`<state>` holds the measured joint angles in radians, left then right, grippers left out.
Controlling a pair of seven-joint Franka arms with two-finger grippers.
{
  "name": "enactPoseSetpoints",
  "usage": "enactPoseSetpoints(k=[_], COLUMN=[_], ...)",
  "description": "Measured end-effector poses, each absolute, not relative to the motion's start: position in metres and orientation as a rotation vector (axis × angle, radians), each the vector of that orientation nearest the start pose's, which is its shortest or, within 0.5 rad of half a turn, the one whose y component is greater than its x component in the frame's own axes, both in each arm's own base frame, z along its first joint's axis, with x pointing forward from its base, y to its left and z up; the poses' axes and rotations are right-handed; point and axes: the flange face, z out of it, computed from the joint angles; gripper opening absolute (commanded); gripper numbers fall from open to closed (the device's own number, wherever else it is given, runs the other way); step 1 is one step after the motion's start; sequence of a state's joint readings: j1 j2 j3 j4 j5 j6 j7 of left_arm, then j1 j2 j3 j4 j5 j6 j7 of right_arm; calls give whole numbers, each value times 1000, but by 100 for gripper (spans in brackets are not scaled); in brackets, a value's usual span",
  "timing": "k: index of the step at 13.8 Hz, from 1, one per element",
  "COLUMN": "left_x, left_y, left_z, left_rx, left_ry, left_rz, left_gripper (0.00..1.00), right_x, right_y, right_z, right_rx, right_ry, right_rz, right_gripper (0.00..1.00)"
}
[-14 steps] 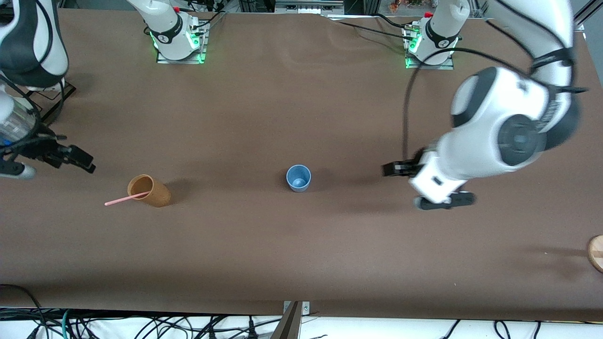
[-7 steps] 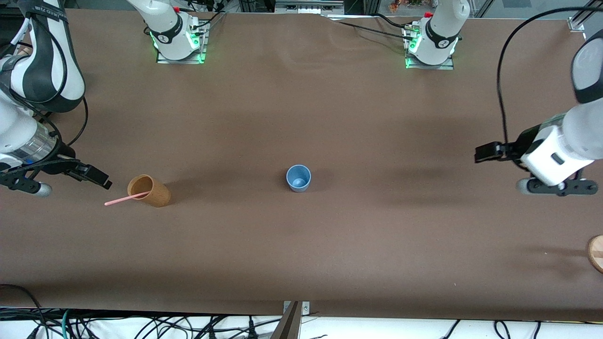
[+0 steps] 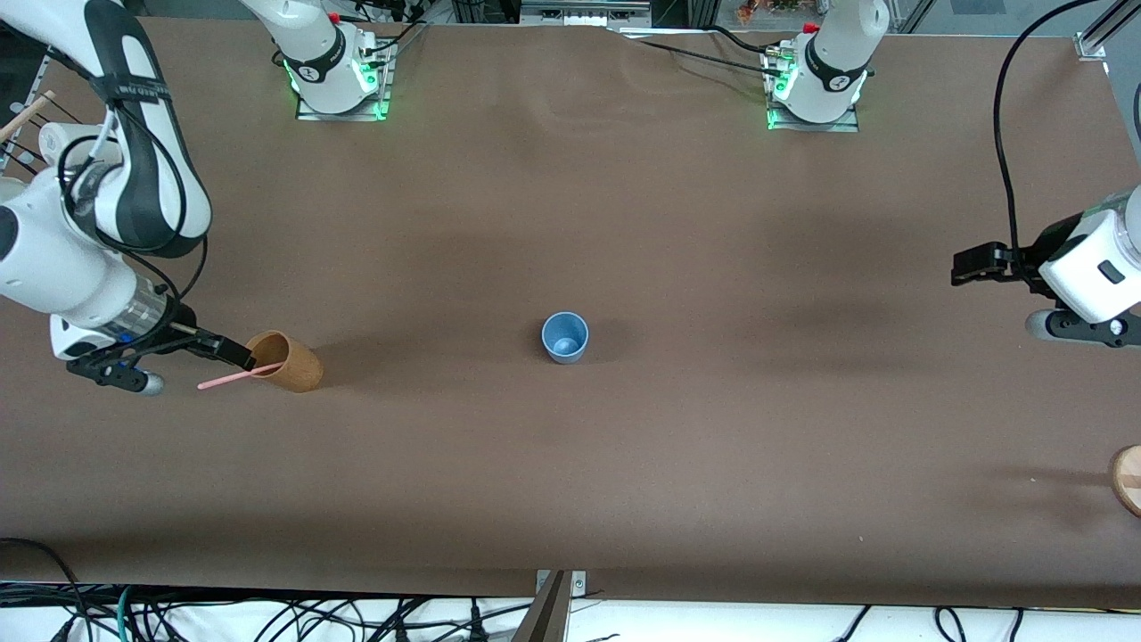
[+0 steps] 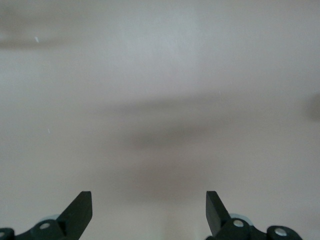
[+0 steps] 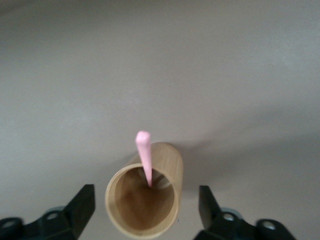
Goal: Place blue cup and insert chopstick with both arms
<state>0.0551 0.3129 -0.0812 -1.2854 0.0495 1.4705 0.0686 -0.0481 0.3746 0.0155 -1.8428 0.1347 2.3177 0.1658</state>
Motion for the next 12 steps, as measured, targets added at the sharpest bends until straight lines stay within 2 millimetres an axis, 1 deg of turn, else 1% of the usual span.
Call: enactPoseSetpoints(k=[1, 2, 3, 5, 6, 8, 10, 11, 12], left_x=[632, 624, 612, 591, 585, 574, 567, 566, 565], left_y=[-4, -10, -21, -46, -54, -61, -63, -64, -64], left_z=[567, 572, 578, 592, 595, 594, 590, 587, 585], left_rx=[-3111, -3109, -3107, -3098, -3094, -3091, -3109, -3125, -3136], left_ry=[150, 168, 198, 263, 283, 301, 302, 299, 295], left_rz=[138, 102, 85, 63, 61, 71, 89, 95, 100], left_gripper=[100, 100, 100, 100, 100, 100, 100, 100, 100], right_x=[649, 651, 652, 652, 653, 653, 654, 654, 654], right_y=[-20, -20, -21, -21, -21, -21, -21, -21, -21], right_z=[323, 316, 311, 308, 309, 311, 311, 312, 313], right_rx=[-2992, -2991, -2990, -2988, -2987, -2986, -2985, -2984, -2982], right_ry=[438, 442, 447, 455, 455, 457, 458, 460, 466], right_rz=[-148, -159, -164, -163, -165, -170, -172, -173, -176], right_gripper=[59, 49, 46, 43, 37, 15, 10, 3, 0])
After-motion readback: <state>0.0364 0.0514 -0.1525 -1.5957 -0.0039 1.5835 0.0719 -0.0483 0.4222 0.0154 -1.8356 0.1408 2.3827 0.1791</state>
